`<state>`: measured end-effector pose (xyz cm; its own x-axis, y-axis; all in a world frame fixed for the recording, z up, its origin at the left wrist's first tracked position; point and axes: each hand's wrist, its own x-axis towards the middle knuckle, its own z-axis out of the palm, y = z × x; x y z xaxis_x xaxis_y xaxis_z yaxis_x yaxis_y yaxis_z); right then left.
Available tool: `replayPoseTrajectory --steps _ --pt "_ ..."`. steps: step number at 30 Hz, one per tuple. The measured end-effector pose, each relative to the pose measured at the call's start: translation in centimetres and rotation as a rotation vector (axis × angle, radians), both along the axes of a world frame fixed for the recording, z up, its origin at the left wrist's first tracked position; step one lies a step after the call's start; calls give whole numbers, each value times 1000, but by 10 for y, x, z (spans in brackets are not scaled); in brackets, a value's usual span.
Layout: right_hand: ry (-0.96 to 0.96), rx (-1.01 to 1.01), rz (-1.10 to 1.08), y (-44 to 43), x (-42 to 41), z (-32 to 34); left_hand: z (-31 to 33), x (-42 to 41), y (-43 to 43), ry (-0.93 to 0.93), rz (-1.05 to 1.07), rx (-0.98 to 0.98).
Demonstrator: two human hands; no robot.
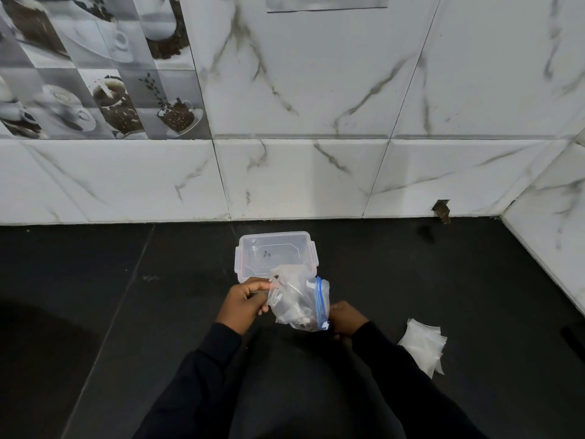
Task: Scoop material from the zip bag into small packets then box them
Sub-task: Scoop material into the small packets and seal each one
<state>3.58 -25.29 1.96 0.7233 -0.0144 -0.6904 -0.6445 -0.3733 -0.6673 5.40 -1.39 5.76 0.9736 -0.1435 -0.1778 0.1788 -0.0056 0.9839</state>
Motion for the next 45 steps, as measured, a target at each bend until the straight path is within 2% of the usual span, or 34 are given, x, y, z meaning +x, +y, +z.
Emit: replayPoseTrajectory --steps 4,10,18,23,27,33,39,45 --pt "103 320 -192 0 -3 -2 1 0 7 37 -18 -16" --pt "24 19 -11 0 4 -2 1 -4 11 33 -106 26" --pt "-138 47 -115 -9 10 -5 -32 -20 26 90 -100 163" --pt "-209 -187 55 -11 13 0 -50 -40 16 103 -93 228" --pt "-233 -361 29 -15 11 4 -48 -50 12 31 -42 268" --pt "-196 -223 -138 -30 -2 23 -35 -64 14 -111 27 419" --pt "-187 -163 -228 -51 -24 36 -9 -76 8 -172 -11 426" --pt "-286 -134 -316 -72 -37 68 20 -71 -9 -199 -115 440"
